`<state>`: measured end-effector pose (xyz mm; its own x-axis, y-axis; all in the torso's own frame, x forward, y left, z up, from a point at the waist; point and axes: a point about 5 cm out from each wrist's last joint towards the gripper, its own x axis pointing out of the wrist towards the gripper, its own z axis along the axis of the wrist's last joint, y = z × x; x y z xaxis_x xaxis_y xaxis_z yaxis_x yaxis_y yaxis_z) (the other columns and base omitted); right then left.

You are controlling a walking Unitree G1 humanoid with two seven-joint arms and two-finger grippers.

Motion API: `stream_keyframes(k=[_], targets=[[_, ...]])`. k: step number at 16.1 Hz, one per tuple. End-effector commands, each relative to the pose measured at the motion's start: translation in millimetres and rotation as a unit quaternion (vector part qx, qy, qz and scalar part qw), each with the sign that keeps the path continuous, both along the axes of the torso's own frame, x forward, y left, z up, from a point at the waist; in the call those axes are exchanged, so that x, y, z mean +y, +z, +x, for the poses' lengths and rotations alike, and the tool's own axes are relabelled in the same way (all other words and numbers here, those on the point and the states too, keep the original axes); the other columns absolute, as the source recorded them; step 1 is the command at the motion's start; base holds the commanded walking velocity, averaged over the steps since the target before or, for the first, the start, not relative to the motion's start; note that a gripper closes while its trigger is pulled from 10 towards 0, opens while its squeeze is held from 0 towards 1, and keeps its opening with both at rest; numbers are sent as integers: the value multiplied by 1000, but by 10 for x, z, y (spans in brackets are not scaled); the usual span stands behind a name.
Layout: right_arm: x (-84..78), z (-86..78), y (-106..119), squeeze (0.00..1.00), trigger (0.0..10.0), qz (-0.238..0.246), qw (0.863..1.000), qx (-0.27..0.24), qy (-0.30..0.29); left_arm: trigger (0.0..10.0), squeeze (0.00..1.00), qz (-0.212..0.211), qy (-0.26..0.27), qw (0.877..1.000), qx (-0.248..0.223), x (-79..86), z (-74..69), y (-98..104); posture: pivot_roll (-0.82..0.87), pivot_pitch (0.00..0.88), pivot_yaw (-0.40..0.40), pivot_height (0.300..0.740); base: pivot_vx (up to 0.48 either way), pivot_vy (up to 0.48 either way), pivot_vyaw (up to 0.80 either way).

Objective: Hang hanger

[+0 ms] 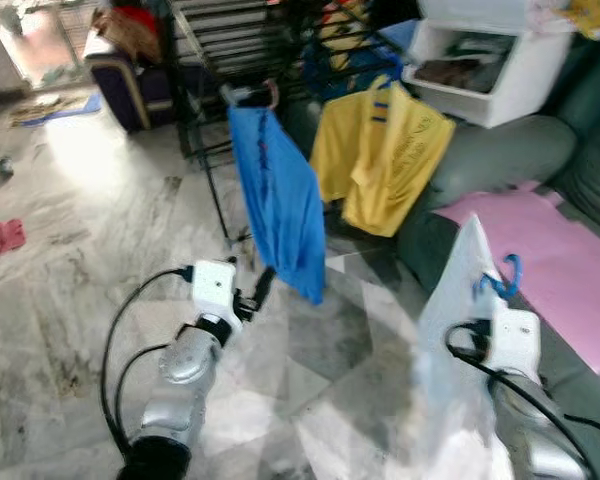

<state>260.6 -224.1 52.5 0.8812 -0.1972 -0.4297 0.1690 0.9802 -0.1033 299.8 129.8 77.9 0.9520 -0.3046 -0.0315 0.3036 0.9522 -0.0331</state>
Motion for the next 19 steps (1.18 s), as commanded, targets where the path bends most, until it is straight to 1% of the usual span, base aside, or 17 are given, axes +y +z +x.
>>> stream_keyframes(k=[1, 7, 11, 14, 17, 19], targets=[[-29, 55, 146, 0, 10000, -12, 999, -35, 1, 10000, 0, -2, -8, 1000, -10, -71, 42, 75, -81, 0, 45, 740, 379, 0, 0], [-42, 123, 212, 0, 10000, -24, 998, -51, 12, 10000, 0, -3, -8, 1000, -11, -129, 74, 97, -71, 0, 42, 740, 350, 0, 0], [-36, 145, 224, 0, 10000, -21, 998, -53, 23, 10000, 0, -1, 0, 1000, -13, -157, 82, 117, -61, 0, 40, 740, 350, 0, 662], [0, 143, 213, 0, 10000, -16, 998, -49, 32, 10000, 0, -3, 1, 1000, -5, -175, 37, 78, -59, 0, 37, 740, 350, 0, 710], [60, 133, 160, 0, 10000, -3, 998, -38, 48, 10000, 0, -4, -7, 1000, 3, -257, 21, 47, -63, 0, 46, 740, 347, 0, 658], [60, 134, 143, 0, 10000, -4, 998, -33, 48, 10000, 0, -3, -12, 1000, 4, -297, 42, 66, -62, 0, 49, 740, 356, 0, 0]])
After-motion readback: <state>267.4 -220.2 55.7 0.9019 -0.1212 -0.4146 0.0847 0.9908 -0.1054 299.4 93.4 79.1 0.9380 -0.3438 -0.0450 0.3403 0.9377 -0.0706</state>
